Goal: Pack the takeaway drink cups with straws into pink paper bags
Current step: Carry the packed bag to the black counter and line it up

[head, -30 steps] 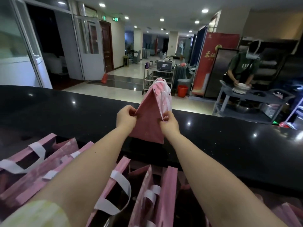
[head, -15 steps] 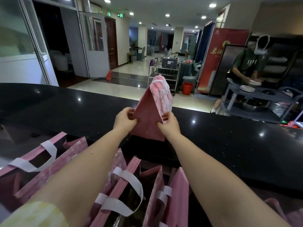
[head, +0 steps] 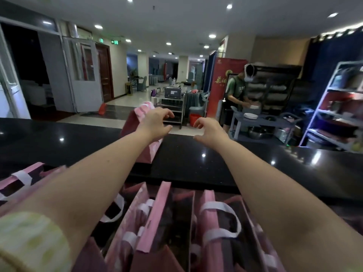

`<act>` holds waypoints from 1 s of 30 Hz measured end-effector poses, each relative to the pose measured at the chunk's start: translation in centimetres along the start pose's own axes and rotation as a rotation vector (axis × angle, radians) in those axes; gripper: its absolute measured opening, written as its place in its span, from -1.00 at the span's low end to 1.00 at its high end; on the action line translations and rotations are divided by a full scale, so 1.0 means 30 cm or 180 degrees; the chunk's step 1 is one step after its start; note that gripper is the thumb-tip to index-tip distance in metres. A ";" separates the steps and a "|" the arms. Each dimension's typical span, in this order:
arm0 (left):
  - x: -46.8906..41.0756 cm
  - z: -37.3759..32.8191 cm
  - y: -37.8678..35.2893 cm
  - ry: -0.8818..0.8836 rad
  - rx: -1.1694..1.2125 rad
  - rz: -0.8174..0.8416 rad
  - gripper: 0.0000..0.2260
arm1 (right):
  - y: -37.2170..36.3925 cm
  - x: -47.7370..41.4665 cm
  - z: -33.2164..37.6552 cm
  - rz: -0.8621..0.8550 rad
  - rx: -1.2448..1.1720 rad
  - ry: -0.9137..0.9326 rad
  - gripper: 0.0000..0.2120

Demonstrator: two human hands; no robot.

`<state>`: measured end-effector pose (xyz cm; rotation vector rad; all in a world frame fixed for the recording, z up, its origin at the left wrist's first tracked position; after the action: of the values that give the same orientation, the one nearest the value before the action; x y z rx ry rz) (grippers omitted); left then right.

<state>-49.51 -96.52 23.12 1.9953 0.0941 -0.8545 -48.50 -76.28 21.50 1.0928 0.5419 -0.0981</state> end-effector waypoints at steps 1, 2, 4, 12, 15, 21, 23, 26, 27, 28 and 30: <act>-0.007 -0.089 -0.033 -0.0133 -0.0055 0.0096 -0.72 | 0.074 0.053 -0.043 -0.0010 0.0125 -0.0062 -0.69; -0.014 -0.183 -0.063 -0.0260 -0.0102 0.0159 -0.71 | 0.155 0.108 -0.090 -0.0037 0.0230 -0.0162 -0.70; -0.026 -0.389 -0.116 -0.0494 -0.0130 0.0172 -0.69 | 0.331 0.228 -0.190 -0.0181 0.0340 -0.0386 -0.74; 0.102 -1.234 -0.394 -0.1111 0.0018 0.0381 -0.61 | 0.952 0.927 -0.552 -0.0626 0.0526 -0.1251 -0.73; 0.216 -1.512 -0.520 -0.1388 -0.0094 0.0563 -0.58 | 1.077 1.190 -0.637 -0.0663 0.0713 -0.1425 -0.74; 0.419 -1.934 -0.741 -0.1670 -0.0227 0.0957 -0.59 | 1.197 1.579 -0.789 -0.0445 0.0991 -0.1833 -0.69; 0.470 -2.014 -0.817 -0.1607 -0.0185 0.1189 -0.59 | 1.204 1.681 -0.835 -0.0375 0.1045 -0.1921 -0.68; 0.555 -2.066 -0.935 -0.1496 -0.0033 0.1448 -0.62 | 1.170 1.813 -0.896 -0.0324 0.1011 -0.2016 -0.71; 0.586 -2.069 -0.970 -0.1485 0.0016 0.1472 -0.64 | 1.146 1.847 -0.919 -0.0293 0.0971 -0.2047 -0.72; 0.615 -2.069 -1.003 -0.1475 0.0059 0.1474 -0.66 | 1.121 1.875 -0.943 -0.0250 0.0921 -0.2077 -0.72; 0.660 -2.062 -1.058 -0.1430 0.0083 0.1526 -0.68 | 1.068 1.912 -0.991 -0.0194 0.0779 -0.2115 -0.72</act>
<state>-14.04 -35.36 8.07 1.6952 -0.6287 -0.9576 1.00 -24.94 10.82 1.1989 -0.0388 -0.5708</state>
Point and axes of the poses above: each hand's wrist, its own x-axis away from the middle knuckle, its own y-axis out of the back of the hand, z = x × y, the point moved 4 cm from there along -x, towards the middle knuckle
